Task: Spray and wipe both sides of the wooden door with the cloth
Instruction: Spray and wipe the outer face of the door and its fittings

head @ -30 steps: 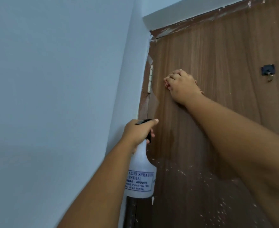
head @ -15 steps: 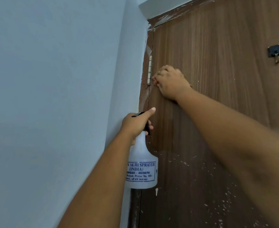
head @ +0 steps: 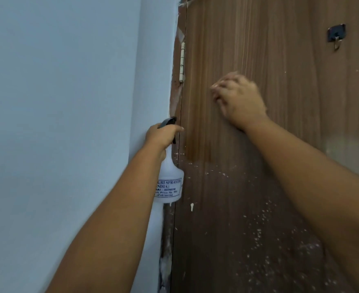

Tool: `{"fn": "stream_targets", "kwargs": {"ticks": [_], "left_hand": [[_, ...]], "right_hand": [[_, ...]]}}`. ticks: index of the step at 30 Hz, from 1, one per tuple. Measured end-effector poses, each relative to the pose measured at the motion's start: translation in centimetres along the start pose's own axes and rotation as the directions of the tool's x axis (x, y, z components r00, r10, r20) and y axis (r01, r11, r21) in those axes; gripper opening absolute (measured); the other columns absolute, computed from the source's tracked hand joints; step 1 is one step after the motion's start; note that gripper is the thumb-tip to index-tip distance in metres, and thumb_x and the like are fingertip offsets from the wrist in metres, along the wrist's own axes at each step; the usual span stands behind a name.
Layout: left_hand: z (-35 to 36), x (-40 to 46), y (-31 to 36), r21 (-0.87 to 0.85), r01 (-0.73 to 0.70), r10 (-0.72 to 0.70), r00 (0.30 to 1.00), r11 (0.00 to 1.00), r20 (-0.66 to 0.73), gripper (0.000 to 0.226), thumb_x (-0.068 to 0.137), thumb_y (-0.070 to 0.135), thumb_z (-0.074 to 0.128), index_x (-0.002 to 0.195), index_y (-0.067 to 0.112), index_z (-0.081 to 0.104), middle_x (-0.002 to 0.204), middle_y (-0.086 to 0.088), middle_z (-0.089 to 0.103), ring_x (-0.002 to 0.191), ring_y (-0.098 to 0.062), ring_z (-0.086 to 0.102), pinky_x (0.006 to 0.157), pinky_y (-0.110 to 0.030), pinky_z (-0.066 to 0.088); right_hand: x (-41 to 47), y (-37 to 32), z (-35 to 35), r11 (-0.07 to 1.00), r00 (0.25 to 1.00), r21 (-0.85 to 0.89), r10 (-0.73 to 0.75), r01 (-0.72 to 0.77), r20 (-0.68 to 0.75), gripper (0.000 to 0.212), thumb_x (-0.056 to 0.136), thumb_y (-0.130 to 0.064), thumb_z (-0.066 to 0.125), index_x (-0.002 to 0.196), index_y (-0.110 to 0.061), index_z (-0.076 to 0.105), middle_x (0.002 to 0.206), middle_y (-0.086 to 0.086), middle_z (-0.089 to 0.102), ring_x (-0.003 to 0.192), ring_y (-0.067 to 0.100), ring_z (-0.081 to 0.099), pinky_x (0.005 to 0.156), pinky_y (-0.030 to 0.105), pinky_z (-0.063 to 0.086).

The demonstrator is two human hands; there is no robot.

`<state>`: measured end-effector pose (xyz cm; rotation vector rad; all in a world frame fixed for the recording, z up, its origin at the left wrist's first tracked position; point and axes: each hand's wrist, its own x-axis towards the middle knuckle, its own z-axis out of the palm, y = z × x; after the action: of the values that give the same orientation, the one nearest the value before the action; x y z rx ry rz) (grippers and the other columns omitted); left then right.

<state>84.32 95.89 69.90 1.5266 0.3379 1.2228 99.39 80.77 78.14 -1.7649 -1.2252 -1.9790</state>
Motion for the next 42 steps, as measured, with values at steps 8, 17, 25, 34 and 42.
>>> {"fn": "stream_targets", "kwargs": {"ticks": [8, 17, 25, 34, 42], "left_hand": [[1.5, -4.7, -3.3, -0.135, 0.206, -0.167, 0.952, 0.969, 0.256, 0.032, 0.087, 0.036, 0.075, 0.107, 0.013, 0.067, 0.082, 0.000, 0.075, 0.091, -0.017, 0.069, 0.093, -0.038, 0.051], [1.8, -10.7, -8.3, -0.054, 0.148, -0.137, 0.977, 0.988, 0.162, 0.013, 0.086, 0.028, 0.078, 0.091, 0.021, 0.068, 0.073, -0.005, 0.070, 0.069, -0.017, 0.067, 0.079, -0.036, 0.060], [-0.5, -11.4, -8.5, -0.063, 0.019, -0.015, 0.998, 0.998, 0.060, 0.013, 0.088, 0.027, 0.076, 0.088, 0.014, 0.074, 0.072, -0.003, 0.073, 0.074, -0.019, 0.071, 0.075, -0.032, 0.058], [-2.4, -10.3, -7.6, -0.077, -0.012, 0.012, 1.000, 0.997, 0.005, 0.015, 0.088, 0.024, 0.075, 0.082, 0.011, 0.072, 0.068, -0.004, 0.070, 0.066, -0.018, 0.066, 0.072, -0.036, 0.057], [-4.5, -9.6, -8.2, -0.043, -0.005, 0.005, 1.000, 0.999, 0.013, 0.012, 0.089, 0.019, 0.074, 0.083, 0.009, 0.073, 0.071, -0.006, 0.068, 0.071, -0.019, 0.065, 0.085, -0.041, 0.060]], "right_hand": [[-6.8, 3.0, -3.3, 0.918, 0.907, -0.022, 0.386, -0.395, -0.167, 0.044, 0.096, -0.027, 0.049, 0.137, -0.011, 0.055, 0.137, 0.010, 0.055, 0.132, 0.036, 0.041, 0.101, 0.050, 0.037], [-10.3, -0.8, -2.3, 0.896, 0.889, -0.026, 0.435, -0.443, -0.144, 0.042, 0.097, -0.023, 0.050, 0.135, -0.009, 0.057, 0.138, 0.010, 0.057, 0.129, 0.037, 0.045, 0.100, 0.051, 0.039], [-12.9, -8.7, 1.6, 0.982, 0.976, -0.075, 0.180, -0.172, 0.125, 0.056, 0.090, -0.018, 0.049, 0.145, -0.008, 0.042, 0.148, 0.019, 0.042, 0.127, 0.040, 0.046, 0.089, 0.048, 0.045], [-7.6, -11.4, 3.4, 0.932, 0.895, -0.069, -0.319, 0.356, 0.312, 0.051, 0.095, -0.017, 0.049, 0.145, -0.010, 0.044, 0.150, 0.013, 0.044, 0.145, 0.038, 0.027, 0.105, 0.047, 0.040], [-6.4, -14.3, 4.9, 0.952, 0.912, -0.116, -0.230, 0.283, 0.341, 0.055, 0.093, -0.019, 0.043, 0.146, -0.006, 0.040, 0.150, 0.018, 0.040, 0.141, 0.040, 0.030, 0.100, 0.046, 0.043]]}}
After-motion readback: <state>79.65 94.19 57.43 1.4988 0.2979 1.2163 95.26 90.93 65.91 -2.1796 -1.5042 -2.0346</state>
